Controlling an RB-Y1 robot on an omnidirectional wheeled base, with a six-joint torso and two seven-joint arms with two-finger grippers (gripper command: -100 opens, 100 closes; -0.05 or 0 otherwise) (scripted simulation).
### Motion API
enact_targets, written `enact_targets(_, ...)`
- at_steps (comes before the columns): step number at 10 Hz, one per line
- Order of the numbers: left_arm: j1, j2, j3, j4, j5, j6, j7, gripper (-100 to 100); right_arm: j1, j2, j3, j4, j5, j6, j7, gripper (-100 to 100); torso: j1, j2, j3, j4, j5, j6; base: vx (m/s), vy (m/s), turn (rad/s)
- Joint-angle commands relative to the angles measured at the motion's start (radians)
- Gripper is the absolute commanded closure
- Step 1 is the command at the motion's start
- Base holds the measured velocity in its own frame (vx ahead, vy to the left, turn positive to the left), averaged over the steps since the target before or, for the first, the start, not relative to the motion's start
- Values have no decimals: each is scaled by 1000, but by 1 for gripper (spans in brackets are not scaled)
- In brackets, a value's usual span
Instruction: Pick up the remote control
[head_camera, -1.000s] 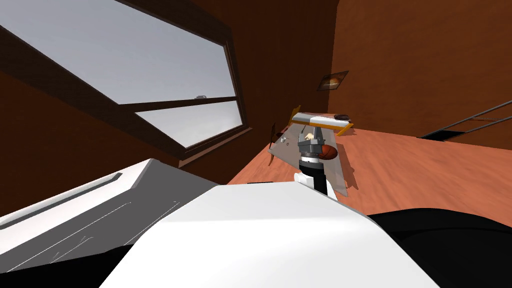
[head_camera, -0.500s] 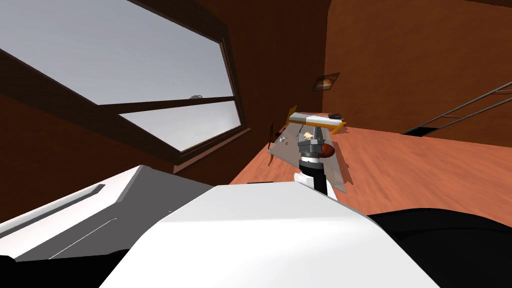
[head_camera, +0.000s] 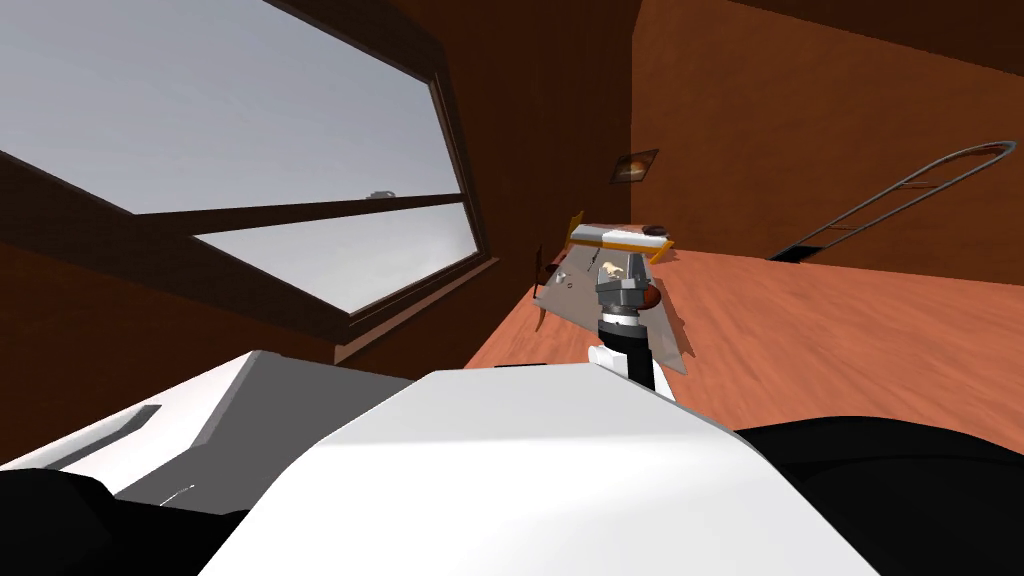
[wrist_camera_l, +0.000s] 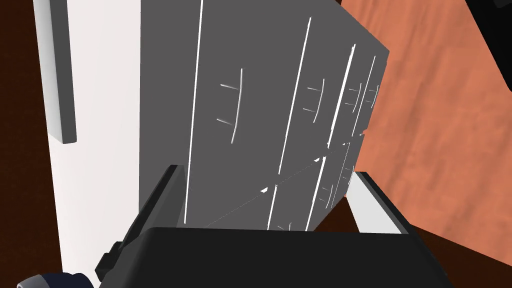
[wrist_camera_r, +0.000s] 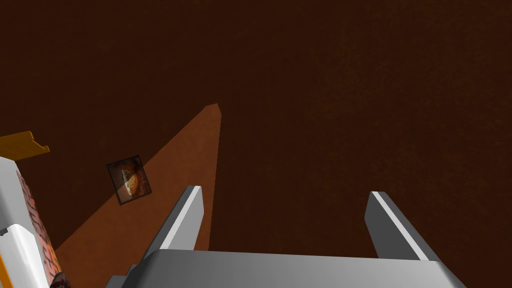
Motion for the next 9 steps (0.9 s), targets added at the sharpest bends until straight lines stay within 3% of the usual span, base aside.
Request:
enact_targets(1,46,37,18,37,-17,-7,50,-100,0,0,0,0,0,0,0,0,0,0,0,0,0,0,64,145,-210)
enact_targets(3,46,37,18,37,-17,-7,85,-100,0,0,0,0,0,0,0,0,3,-2,-1,0,1,0,24,84,-57)
enact_targets(4,87,71,29,53,-33,-6,125,-100,0,0,0,0,0,0,0,0,-2,0,0,0,0,0,28,79,-173)
enact_targets(5,87,71,29,53,-33,-6,143,-100,0,0,0,0,0,0,0,0,0,-1,0,0,0,1,29,95,-133)
enact_targets(6,128,107,35,62,-49,-4,178,-100,0,0,0,0,0,0,0,0,0,-1,0,0,0,0,54,139,-202)
enact_targets(7,128,107,35,62,-49,-4,196,-100,0,0,0,0,0,0,0,0,4,-2,-1,-1,1,1,39,152,-107)
enact_targets(8,167,145,38,64,-64,-1,231,-100,0,0,0,0,0,0,0,0,4,-2,-1,0,1,0,74,162,-201)
enact_targets(9,167,145,38,64,-64,-1,244,-100,0,0,0,0,0,0,0,0,6,-4,-2,-1,2,1,61,135,-109)
